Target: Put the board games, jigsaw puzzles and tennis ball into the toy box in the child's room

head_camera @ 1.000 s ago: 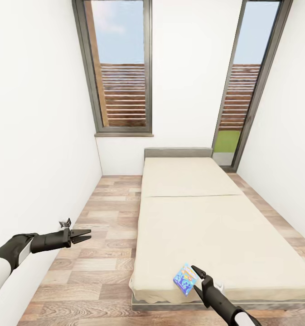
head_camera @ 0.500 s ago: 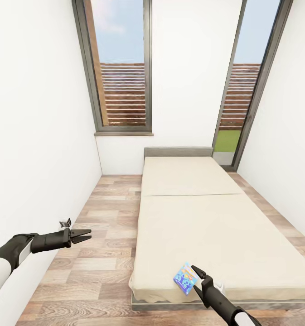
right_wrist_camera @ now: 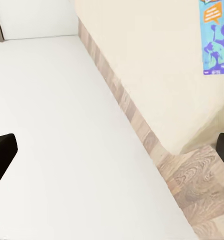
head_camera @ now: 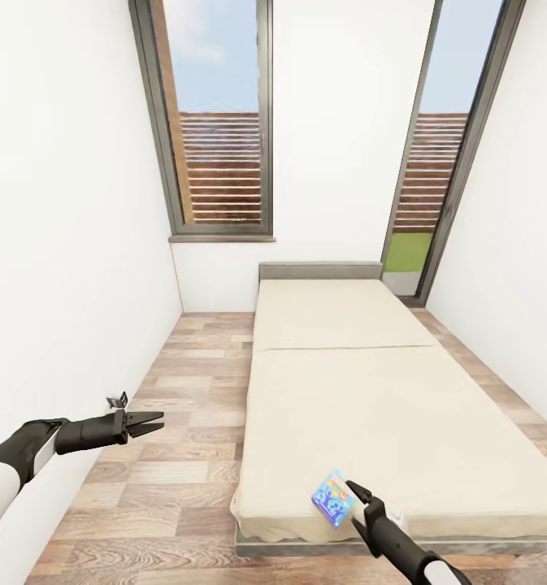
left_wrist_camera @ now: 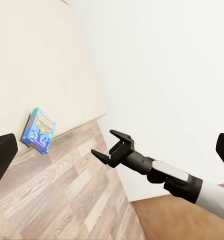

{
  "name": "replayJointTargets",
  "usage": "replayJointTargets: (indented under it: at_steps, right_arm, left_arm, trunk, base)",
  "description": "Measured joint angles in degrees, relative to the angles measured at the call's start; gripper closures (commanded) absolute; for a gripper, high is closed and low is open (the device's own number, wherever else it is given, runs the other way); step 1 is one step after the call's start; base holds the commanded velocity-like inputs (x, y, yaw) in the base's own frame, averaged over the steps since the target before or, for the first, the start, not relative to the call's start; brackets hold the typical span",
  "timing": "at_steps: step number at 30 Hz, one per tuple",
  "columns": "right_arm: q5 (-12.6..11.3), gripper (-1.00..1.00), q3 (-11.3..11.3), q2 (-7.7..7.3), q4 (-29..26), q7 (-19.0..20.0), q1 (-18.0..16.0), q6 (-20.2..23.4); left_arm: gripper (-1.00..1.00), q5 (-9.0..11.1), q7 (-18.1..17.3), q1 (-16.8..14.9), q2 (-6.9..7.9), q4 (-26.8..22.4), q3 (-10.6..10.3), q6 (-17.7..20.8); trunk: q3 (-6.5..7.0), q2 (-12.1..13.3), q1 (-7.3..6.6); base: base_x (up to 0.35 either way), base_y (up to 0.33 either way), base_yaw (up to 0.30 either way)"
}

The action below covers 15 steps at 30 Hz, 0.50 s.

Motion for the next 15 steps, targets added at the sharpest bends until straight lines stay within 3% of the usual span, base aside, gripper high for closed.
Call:
replayJointTargets:
  at_steps: [5,15]
  right_arm:
    - [-0.7,-1.0,-1.6,0.02,0.0,-2.2,0.0,0.0]
    - [-0.8,-1.0,-2.2,0.46,-0.1,-2.9,0.0,-0.1]
  left_arm:
    - [-1.0,0.0,0.0,0.0,0.04,0.0,0.0,0.0]
    - [-1.0,-0.1,0.0,0.0,0.05,0.0,0.0,0.0]
  trunk:
    - [-0.9,-2.0,1.1]
    - [-2.7,-6.0,3.3]
  base:
    - [0.0,0.0,0.0]
    - [0.0,0.0,0.0]
